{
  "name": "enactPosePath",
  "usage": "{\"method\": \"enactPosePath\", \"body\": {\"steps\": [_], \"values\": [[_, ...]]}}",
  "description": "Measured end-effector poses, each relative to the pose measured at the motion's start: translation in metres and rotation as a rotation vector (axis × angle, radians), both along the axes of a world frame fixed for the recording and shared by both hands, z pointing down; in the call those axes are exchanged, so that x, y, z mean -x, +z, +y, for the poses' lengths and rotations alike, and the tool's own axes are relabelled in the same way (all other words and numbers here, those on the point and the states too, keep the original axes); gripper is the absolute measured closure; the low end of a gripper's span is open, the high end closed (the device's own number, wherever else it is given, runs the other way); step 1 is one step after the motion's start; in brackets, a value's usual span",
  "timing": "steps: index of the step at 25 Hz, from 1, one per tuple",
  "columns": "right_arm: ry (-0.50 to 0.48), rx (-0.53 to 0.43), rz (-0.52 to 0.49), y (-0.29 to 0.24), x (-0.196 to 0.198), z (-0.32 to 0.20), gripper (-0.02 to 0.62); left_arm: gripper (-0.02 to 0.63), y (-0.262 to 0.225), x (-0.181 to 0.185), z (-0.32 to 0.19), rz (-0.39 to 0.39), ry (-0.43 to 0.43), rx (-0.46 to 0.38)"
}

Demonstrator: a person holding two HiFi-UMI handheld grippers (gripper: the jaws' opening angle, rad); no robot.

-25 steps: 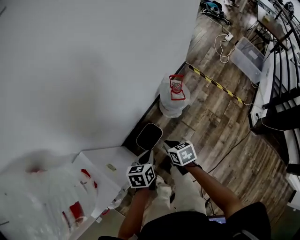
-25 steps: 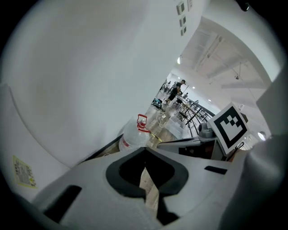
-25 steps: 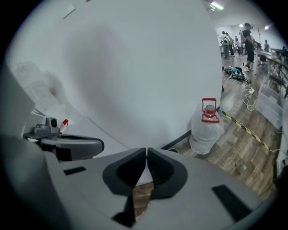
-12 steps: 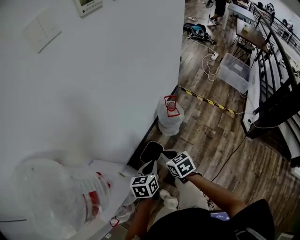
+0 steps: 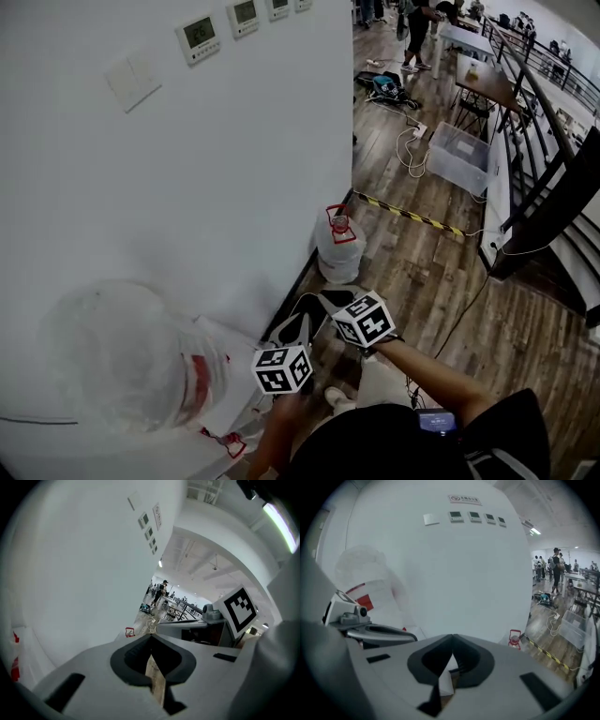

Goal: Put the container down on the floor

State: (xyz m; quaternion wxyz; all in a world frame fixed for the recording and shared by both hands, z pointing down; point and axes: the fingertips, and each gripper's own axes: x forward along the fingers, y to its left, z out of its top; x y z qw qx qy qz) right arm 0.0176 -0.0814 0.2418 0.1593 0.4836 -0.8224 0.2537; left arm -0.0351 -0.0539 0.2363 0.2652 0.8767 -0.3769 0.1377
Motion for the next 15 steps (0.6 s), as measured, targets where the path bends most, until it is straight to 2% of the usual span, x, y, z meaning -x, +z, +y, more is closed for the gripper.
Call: {"method": "enactPosePath", "body": {"steps": [4,8,15], "values": [[-0.011,-0.062,-0.053,-0.027,0.006,-0.001,0.565,0.592,-0.021,-0.006,-0.002,0.019,-0.005,-0.042],[-0.028,-0.087,-0.064,-0.044,0.002,0.001,0.565,0.592,-0.045,-0.018,-0.004,0.036,0.007,-0.078],[0.004,-0.167,-0.051,-0.085,-0.04,0.015,0.566,0.592,-0.077,-0.045,0.008,0.063,-0.019,-0.113]]}}
